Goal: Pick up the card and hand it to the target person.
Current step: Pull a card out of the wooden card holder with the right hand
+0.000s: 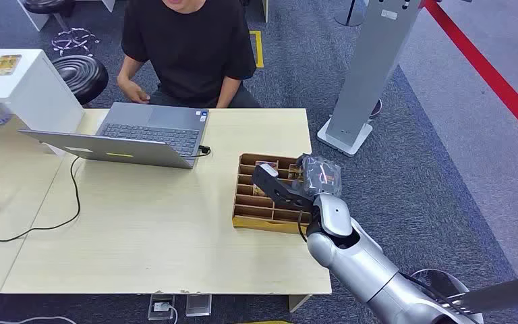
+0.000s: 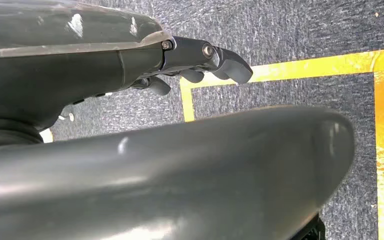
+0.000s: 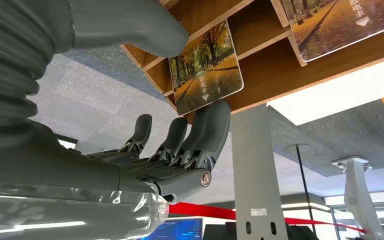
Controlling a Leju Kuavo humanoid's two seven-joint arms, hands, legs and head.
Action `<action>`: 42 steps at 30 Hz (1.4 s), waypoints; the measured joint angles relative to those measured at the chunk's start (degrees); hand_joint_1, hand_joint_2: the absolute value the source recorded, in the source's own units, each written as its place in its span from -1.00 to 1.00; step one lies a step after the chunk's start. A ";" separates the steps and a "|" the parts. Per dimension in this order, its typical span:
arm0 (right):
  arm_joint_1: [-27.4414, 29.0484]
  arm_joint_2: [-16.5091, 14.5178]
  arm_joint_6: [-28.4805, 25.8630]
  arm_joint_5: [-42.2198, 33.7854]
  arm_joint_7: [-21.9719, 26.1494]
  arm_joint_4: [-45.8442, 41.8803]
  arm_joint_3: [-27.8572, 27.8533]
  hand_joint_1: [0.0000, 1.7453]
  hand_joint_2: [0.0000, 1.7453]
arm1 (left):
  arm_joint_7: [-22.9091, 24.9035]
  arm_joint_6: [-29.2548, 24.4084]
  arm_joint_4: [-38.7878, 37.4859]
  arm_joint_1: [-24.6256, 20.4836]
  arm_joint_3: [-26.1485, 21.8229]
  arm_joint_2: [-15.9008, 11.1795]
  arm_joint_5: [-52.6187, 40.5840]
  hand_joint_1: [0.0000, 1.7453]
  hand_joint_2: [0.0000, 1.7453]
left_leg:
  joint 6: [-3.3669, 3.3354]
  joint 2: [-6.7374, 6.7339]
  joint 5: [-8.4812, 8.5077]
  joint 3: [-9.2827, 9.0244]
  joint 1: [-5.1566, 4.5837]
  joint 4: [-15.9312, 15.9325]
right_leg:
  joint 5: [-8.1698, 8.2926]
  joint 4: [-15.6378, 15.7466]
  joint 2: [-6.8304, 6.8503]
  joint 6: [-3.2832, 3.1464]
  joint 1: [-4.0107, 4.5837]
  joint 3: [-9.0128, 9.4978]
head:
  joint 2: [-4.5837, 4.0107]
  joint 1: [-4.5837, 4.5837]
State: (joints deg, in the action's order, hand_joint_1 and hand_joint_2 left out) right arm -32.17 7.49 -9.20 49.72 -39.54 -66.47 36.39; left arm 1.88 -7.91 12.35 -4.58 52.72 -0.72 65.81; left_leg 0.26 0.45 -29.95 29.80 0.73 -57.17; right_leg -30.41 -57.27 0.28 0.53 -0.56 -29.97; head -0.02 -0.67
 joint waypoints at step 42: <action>0.33 0.29 0.67 0.25 0.13 0.37 0.00 0.17 1.00 | 0.17 -0.20 0.00 -0.01 0.07 0.13 0.25 -1.00 -1.00 | 0.00 0.00 0.00 0.00 0.00 0.00 | 0.00 0.00 0.00 0.00 0.00 0.00 | 0.01 0.00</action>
State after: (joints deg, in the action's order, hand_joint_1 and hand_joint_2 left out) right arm -31.84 7.78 -8.53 49.98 -39.41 -66.10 36.39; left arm 2.05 -8.11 12.35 -4.59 52.78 -0.59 66.06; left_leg 0.26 0.45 -29.95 29.80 0.73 -57.18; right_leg -30.41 -57.27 0.28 0.53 -0.56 -29.97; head -0.01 -0.67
